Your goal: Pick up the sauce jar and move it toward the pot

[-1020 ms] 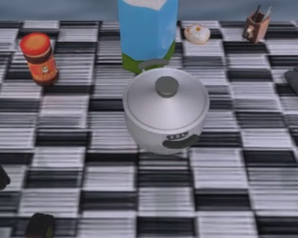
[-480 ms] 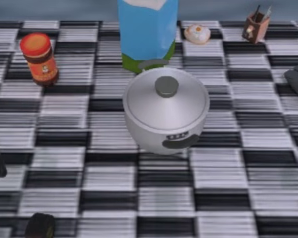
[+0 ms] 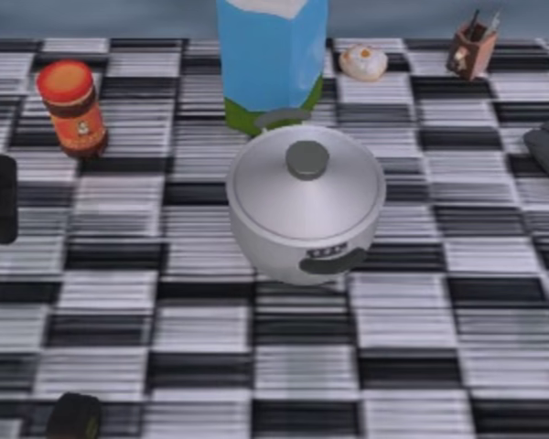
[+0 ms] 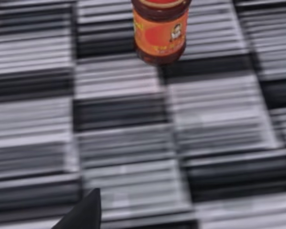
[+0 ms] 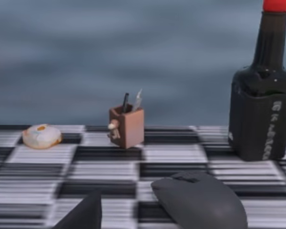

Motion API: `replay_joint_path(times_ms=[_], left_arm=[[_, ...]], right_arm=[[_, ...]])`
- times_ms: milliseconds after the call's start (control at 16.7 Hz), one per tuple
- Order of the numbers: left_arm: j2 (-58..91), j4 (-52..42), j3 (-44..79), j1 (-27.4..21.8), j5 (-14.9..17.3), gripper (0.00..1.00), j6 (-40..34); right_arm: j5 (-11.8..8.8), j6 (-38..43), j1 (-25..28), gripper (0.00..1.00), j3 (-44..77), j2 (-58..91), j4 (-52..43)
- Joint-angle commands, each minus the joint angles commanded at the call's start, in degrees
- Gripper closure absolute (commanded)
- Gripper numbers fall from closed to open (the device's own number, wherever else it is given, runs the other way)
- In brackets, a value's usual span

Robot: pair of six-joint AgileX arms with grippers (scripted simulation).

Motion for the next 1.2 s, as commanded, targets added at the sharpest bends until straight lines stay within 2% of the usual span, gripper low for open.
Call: replay_joint_path(times_ms=[660,900,1200], left_arm=[[60.74,-33.88,57.5,-0.87,1.4,0.0,5.96],[78.03,-42.22,78.25,-0.81,1.02,0.0,7.87],[92.48,-48.17,99.07,-0.55,0.2,0.0,9.61]], right_arm=[[0.0,0.0,0.0,0.0,0.0,0.0,0.0],[0.0,0.0,0.0,0.0,0.0,0.0,0.0],[0.0,0.0,0.0,0.0,0.0,0.0,0.0]])
